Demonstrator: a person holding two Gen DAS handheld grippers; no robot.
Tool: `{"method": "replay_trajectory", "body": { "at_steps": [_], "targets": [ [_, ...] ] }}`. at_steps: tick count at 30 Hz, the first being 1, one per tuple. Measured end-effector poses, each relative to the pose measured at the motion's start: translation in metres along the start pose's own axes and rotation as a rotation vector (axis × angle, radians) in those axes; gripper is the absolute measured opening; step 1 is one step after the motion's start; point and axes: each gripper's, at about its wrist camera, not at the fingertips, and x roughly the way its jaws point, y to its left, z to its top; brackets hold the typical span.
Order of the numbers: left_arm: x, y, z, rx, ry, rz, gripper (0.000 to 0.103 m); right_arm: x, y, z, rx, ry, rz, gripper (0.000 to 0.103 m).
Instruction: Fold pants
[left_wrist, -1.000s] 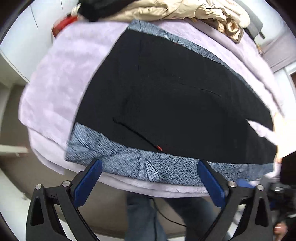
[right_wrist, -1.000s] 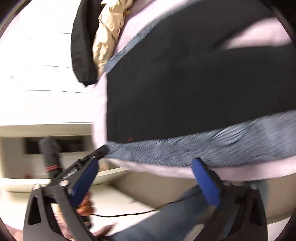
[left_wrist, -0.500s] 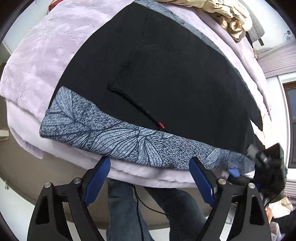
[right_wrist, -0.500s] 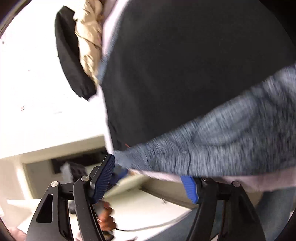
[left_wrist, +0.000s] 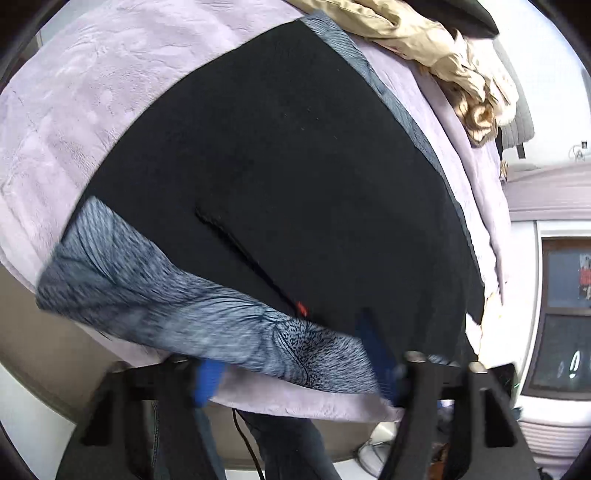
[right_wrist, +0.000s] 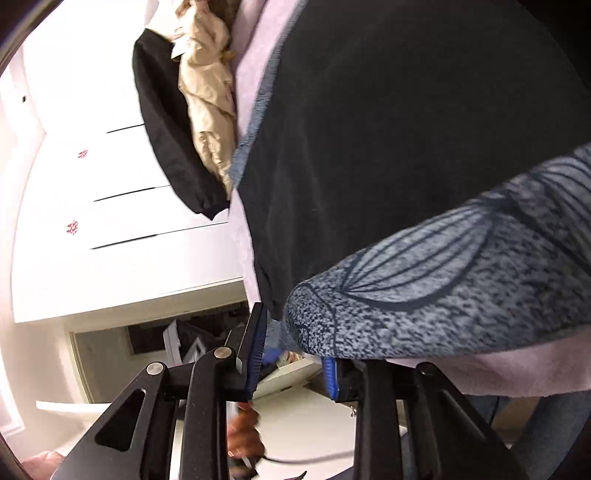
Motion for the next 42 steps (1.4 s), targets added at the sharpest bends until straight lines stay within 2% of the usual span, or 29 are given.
{"method": "replay_trajectory", "body": {
  "at_steps": [2,4,6,7,8,9,10,15,17,21,22,24,25,26,27,29,31,32,34,35,36,37,39,41,42],
  "targets": [
    [0.002,-0.002,0.003,0.04,0.006,0.032,0.044,-0.006,-0.012,-0.002,0.02,-0.015,-0.016,0.033],
    [0.001,-0.004,0.004,0.08,0.007,0.052,0.038,-0.019,-0.027,-0.004,0.065,-0.055,0.002,0.033],
    [-0.003,-0.006,0.005,0.099,0.004,0.051,0.036,-0.036,-0.042,-0.006,0.13,-0.114,0.081,0.033],
    [-0.007,-0.007,0.005,0.11,0.003,0.063,0.029,-0.042,-0.047,-0.007,0.159,-0.143,0.114,0.027],
    [-0.011,-0.008,0.005,0.12,0.003,0.067,0.028,-0.05,-0.052,-0.009,0.191,-0.177,0.157,0.022],
    [-0.016,-0.01,0.006,0.129,0.0,0.066,0.028,-0.056,-0.052,-0.01,0.207,-0.2,0.178,0.012],
    [-0.021,-0.014,0.007,0.143,-0.005,0.073,0.028,-0.061,-0.049,-0.009,0.204,-0.213,0.174,0.012],
    [-0.047,-0.052,0.022,0.219,-0.072,0.098,0.028,-0.074,0.011,0.02,0.015,-0.159,0.047,0.011],
    [-0.056,-0.067,0.036,0.226,-0.105,0.095,0.028,-0.08,0.029,0.038,-0.025,-0.138,0.032,0.011],
    [-0.054,-0.108,0.082,0.283,-0.192,0.109,0.028,-0.076,0.076,0.101,-0.132,-0.069,-0.017,0.011],
    [-0.05,-0.117,0.092,0.299,-0.209,0.117,0.029,-0.069,0.086,0.126,-0.156,-0.039,-0.029,0.011],
    [-0.035,-0.133,0.118,0.334,-0.25,0.149,0.036,-0.058,0.092,0.165,-0.183,0.007,-0.059,0.012],
    [-0.025,-0.137,0.131,0.341,-0.287,0.204,0.062,-0.048,0.096,0.183,-0.197,0.029,-0.083,0.012],
    [-0.015,-0.139,0.144,0.343,-0.329,0.268,0.081,-0.037,0.097,0.21,-0.214,0.036,-0.13,0.013],
    [-0.005,-0.139,0.154,0.341,-0.36,0.298,0.081,-0.028,0.095,0.228,-0.217,0.047,-0.151,0.014],
    [0.022,-0.136,0.178,0.311,-0.357,0.319,0.081,-0.007,0.085,0.259,-0.22,0.07,-0.18,0.015],
    [0.043,-0.134,0.197,0.281,-0.353,0.375,0.081,0.01,0.073,0.279,-0.22,0.107,-0.223,0.025],
    [0.05,-0.133,0.204,0.271,-0.346,0.42,0.081,0.021,0.067,0.289,-0.211,0.125,-0.249,0.026],
    [0.045,-0.131,0.209,0.25,-0.363,0.474,0.081,0.025,0.069,0.294,-0.205,0.13,-0.279,0.029],
    [0.036,-0.13,0.208,0.247,-0.385,0.475,0.081,0.024,0.077,0.293,-0.222,0.13,-0.28,0.035],
    [0.026,-0.13,0.205,0.254,-0.407,0.478,0.081,0.02,0.091,0.285,-0.274,0.142,-0.283,0.058],
    [0.016,-0.131,0.199,0.271,-0.423,0.491,0.081,0.018,0.101,0.28,-0.318,0.153,-0.287,0.072],
    [0.01,-0.133,0.189,0.305,-0.412,0.515,0.081,0.01,0.128,0.258,-0.457,0.17,-0.298,0.072],
    [0.025,-0.135,0.178,0.341,-0.358,0.521,0.081,0.012,0.133,0.246,-0.5,0.198,-0.3,0.072],
    [0.042,-0.137,0.173,0.368,-0.335,0.542,0.081,0.019,0.131,0.247,-0.502,0.206,-0.328,0.072]
  ]
}}
